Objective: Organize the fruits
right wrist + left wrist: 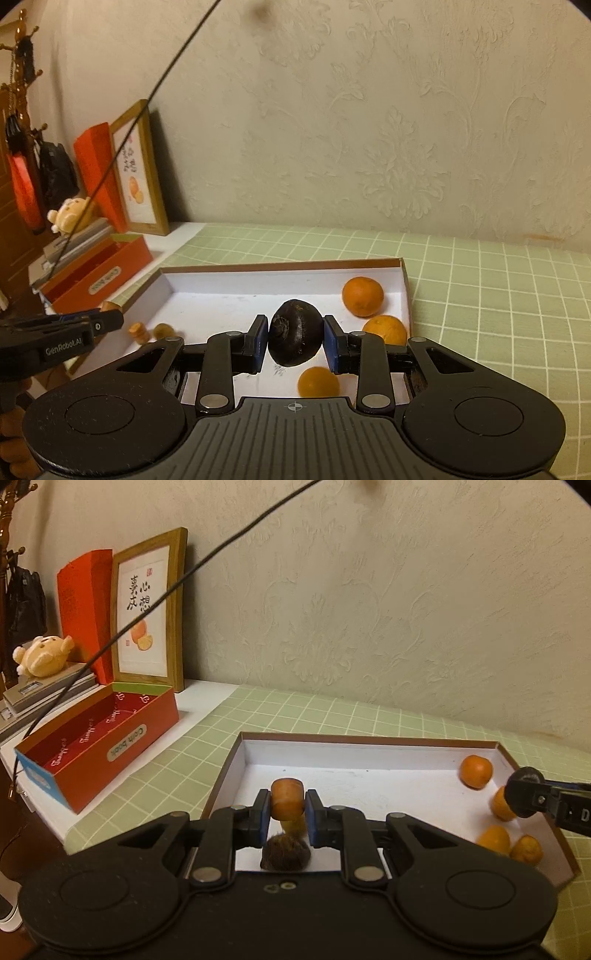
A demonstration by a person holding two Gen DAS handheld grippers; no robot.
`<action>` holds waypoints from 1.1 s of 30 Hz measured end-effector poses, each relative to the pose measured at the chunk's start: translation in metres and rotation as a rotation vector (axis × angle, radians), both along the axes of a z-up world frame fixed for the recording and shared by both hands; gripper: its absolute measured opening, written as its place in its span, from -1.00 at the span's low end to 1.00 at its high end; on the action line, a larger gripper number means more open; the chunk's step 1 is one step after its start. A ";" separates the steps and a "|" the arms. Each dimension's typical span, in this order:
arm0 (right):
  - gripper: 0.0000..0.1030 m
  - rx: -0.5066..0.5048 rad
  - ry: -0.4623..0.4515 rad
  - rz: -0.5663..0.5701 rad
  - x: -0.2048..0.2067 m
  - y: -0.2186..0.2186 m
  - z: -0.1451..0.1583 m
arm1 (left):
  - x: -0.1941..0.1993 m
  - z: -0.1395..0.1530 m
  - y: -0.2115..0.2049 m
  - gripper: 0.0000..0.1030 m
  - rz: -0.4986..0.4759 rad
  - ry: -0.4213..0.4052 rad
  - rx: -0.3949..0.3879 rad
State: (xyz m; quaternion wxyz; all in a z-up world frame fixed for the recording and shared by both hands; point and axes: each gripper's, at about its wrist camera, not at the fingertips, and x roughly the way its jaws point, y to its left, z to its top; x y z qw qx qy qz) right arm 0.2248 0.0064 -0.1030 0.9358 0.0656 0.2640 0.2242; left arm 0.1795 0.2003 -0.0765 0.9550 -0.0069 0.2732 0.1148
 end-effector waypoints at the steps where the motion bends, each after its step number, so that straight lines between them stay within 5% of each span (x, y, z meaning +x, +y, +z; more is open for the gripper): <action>1: -0.38 -0.007 0.002 -0.006 0.003 0.001 -0.001 | 0.005 -0.002 0.002 -0.81 0.000 0.005 0.000; 8: -0.37 -0.035 0.019 -0.043 0.026 0.008 -0.009 | 0.042 -0.014 0.013 -0.75 0.003 0.034 0.000; 9: -0.37 -0.043 0.019 -0.049 0.029 0.010 -0.010 | 0.048 -0.017 0.013 -0.55 0.004 0.052 0.003; 10: -0.04 -0.052 0.016 -0.057 0.032 0.012 -0.011 | 0.052 -0.020 0.014 -0.44 0.014 0.073 -0.001; 12: 0.98 -0.067 0.011 -0.078 0.034 0.014 -0.013 | 0.053 -0.024 0.015 0.67 0.049 0.092 -0.026; 13: 1.00 -0.054 -0.013 -0.096 0.030 0.012 -0.013 | 0.050 -0.023 0.014 0.87 0.067 0.080 -0.024; 17: 1.00 -0.046 -0.046 -0.093 0.027 0.013 -0.008 | 0.042 -0.014 0.004 0.88 0.049 0.042 0.052; 33: 1.00 0.058 0.006 -0.082 0.019 -0.002 0.012 | 0.012 0.021 -0.012 0.88 0.083 0.012 0.032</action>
